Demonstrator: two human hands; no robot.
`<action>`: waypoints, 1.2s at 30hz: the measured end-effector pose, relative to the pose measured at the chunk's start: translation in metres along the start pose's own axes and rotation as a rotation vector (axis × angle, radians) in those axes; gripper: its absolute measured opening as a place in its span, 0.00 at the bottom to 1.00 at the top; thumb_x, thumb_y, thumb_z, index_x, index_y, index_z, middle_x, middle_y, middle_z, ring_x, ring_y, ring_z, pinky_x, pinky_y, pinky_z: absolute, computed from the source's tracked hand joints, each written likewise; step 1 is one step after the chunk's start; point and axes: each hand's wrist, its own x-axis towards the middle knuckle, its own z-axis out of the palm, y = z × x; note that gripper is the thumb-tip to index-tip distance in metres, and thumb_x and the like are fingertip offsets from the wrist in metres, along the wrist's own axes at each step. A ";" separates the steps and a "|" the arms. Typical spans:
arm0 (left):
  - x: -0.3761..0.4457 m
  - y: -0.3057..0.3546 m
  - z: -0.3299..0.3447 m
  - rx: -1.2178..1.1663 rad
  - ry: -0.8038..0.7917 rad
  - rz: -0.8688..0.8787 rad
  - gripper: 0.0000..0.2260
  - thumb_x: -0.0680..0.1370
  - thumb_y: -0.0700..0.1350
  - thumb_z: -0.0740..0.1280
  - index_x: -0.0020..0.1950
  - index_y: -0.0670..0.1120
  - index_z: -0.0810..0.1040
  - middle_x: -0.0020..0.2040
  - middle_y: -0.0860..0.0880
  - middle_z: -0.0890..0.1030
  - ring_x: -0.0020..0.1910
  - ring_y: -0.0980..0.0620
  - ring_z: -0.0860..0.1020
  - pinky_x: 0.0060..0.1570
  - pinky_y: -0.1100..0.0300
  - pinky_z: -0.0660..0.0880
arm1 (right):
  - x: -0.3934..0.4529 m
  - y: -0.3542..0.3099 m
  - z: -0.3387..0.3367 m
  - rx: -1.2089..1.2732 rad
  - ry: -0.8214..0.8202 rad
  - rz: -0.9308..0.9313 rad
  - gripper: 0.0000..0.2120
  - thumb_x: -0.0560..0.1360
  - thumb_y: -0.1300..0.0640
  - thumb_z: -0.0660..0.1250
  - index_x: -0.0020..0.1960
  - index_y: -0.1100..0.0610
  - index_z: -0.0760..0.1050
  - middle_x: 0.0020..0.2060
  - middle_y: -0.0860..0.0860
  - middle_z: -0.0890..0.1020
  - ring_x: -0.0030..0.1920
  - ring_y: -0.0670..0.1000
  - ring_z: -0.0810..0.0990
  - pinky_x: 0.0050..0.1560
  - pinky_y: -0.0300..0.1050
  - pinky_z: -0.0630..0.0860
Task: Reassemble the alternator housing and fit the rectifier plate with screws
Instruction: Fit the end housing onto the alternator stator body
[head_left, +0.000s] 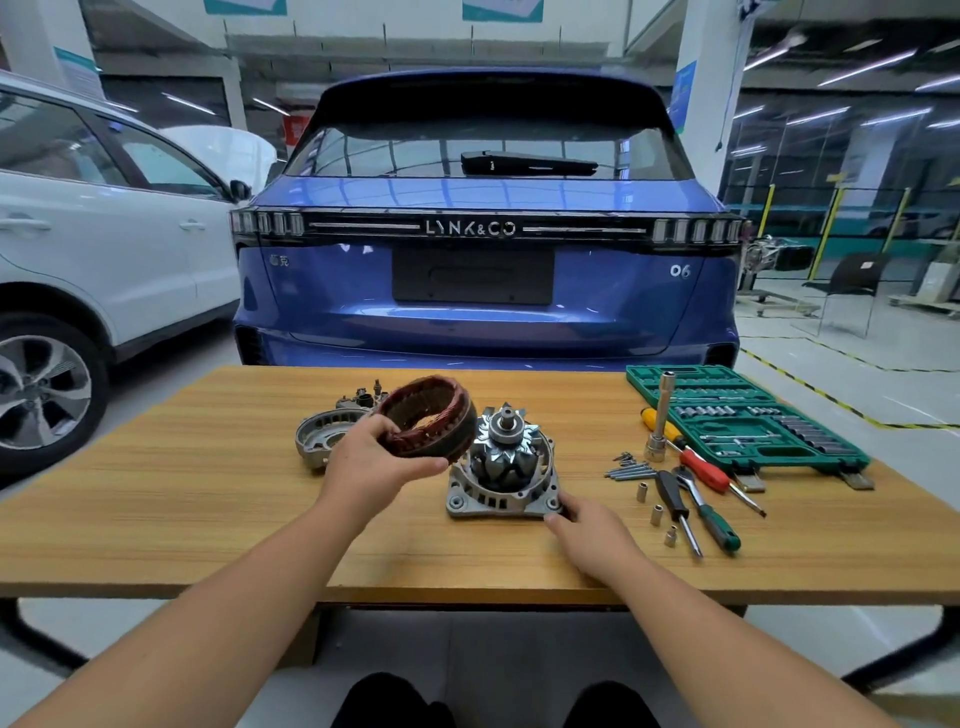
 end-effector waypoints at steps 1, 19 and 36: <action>0.001 0.010 0.000 -0.005 -0.010 0.032 0.23 0.59 0.55 0.85 0.47 0.54 0.79 0.52 0.55 0.81 0.50 0.54 0.80 0.47 0.55 0.79 | 0.000 -0.001 -0.003 0.016 -0.015 -0.002 0.26 0.82 0.47 0.63 0.79 0.48 0.64 0.73 0.48 0.74 0.71 0.52 0.72 0.67 0.47 0.70; -0.012 0.073 0.034 -0.429 -0.375 0.179 0.28 0.60 0.58 0.81 0.56 0.61 0.75 0.64 0.47 0.77 0.58 0.46 0.82 0.55 0.52 0.81 | -0.007 -0.114 -0.055 1.021 0.221 -0.180 0.17 0.83 0.48 0.57 0.69 0.46 0.75 0.61 0.48 0.79 0.64 0.52 0.76 0.66 0.59 0.74; 0.027 0.055 0.076 -0.824 -0.277 -0.001 0.21 0.77 0.71 0.53 0.49 0.68 0.85 0.56 0.55 0.86 0.57 0.57 0.83 0.48 0.65 0.80 | 0.042 -0.099 -0.024 0.917 0.239 -0.210 0.17 0.86 0.49 0.53 0.70 0.43 0.73 0.62 0.44 0.79 0.62 0.44 0.77 0.53 0.40 0.77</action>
